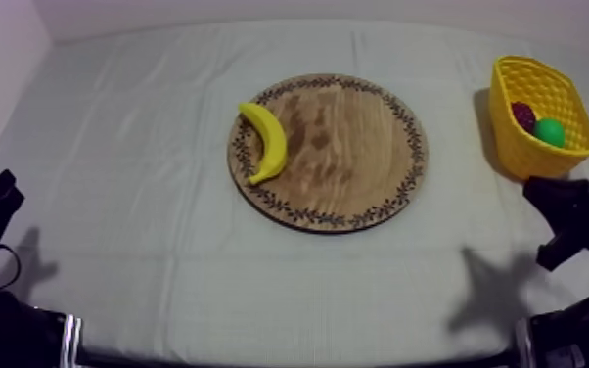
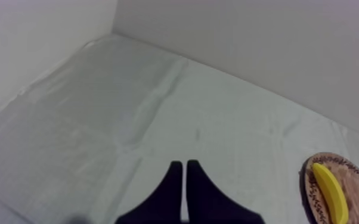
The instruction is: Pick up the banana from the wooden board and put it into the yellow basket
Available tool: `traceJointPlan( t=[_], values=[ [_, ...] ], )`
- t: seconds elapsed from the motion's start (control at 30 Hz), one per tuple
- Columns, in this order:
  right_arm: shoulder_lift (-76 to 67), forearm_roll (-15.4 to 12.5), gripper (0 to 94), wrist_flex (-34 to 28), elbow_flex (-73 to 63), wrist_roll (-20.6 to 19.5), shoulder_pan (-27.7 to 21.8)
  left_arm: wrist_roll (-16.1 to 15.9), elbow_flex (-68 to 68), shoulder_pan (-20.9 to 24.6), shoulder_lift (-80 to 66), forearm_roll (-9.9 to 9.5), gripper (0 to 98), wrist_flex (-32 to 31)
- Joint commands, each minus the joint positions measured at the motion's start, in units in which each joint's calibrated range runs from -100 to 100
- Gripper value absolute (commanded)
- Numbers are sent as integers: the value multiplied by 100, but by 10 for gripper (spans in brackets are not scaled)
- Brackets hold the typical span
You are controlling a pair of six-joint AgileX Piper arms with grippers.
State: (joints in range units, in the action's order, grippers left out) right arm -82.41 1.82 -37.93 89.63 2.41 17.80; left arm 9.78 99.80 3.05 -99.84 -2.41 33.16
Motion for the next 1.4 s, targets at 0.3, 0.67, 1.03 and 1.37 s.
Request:
traceJointPlan(
  t=[0.3, 0.67, 1.03, 1.37],
  values=[
    [2379, -140, 5, -1153, -3387, 191, 293, 1, -2, 2, 2, -1, 1, -1],
    [4716, -438, 5, -2999, -6679, -21, 354, 1, -2, 2, 2, -1, 1, -1],
    [7074, 270, 5, -4504, -9226, -837, 1056, 1, -2, 2, 2, -1, 1, -1],
    [9029, 420, 5, -5265, -10828, -1379, 1265, 1, -2, 2, 2, -1, 1, -1]
  ],
)
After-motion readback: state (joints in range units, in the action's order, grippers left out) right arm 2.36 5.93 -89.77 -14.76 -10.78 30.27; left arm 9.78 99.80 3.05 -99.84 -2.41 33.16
